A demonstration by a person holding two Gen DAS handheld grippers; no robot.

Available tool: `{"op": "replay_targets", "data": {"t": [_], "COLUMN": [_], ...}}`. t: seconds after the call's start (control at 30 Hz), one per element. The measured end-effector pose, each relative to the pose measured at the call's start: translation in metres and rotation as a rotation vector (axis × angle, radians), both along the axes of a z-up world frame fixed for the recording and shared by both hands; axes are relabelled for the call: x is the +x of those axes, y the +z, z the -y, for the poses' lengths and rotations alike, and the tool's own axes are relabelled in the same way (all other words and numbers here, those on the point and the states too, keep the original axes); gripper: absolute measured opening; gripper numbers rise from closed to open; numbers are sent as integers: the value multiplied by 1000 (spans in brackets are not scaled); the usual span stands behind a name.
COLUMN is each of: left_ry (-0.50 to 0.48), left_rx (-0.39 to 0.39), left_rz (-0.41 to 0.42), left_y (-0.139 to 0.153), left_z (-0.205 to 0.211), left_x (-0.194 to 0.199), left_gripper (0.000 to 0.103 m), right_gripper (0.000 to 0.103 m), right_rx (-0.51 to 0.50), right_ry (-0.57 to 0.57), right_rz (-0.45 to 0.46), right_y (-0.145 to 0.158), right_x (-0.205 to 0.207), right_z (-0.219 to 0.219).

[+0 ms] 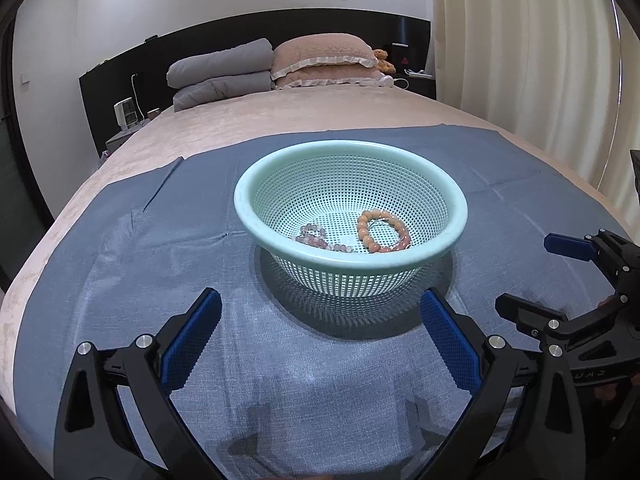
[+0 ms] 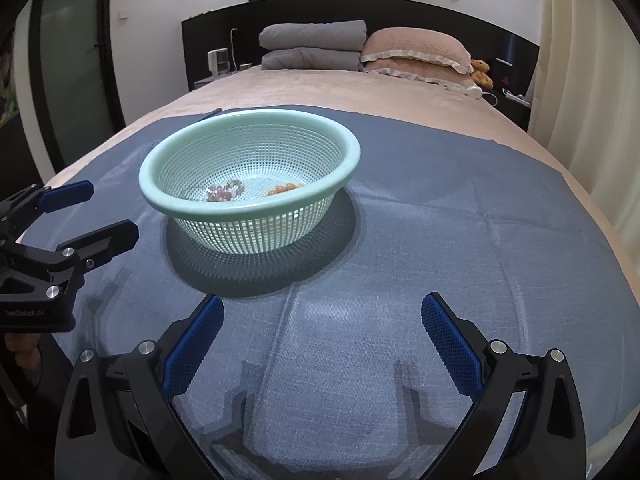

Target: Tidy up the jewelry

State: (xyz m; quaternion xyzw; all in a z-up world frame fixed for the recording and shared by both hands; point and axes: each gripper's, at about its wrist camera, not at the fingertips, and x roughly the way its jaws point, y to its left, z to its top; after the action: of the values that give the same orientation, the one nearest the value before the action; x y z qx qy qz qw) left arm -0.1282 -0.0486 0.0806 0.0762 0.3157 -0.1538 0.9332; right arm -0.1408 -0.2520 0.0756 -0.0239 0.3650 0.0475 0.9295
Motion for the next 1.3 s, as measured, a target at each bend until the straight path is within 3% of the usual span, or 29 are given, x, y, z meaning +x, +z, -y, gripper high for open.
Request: {"op": "replay_targets", "data": {"t": [1.0,1.17,1.3], "left_ry": [-2,-12,-3], "left_rx": [-14,32,0], "left_rz": [-15,-19,-28], "left_y": [1,-3,-2], "left_z": [-6,-1,-2], "left_x": [5,5,6], "left_gripper": [97,97,97], "right_gripper": [95,95,95], "right_rx": [-8,-9,-9], "right_ry": [3,3,4], "right_rz": [-11,-12,-11], "right_y": [-5,-6,-6], "right_x": [0,-1,-1], "right_z": [-1,-2,-2]}}
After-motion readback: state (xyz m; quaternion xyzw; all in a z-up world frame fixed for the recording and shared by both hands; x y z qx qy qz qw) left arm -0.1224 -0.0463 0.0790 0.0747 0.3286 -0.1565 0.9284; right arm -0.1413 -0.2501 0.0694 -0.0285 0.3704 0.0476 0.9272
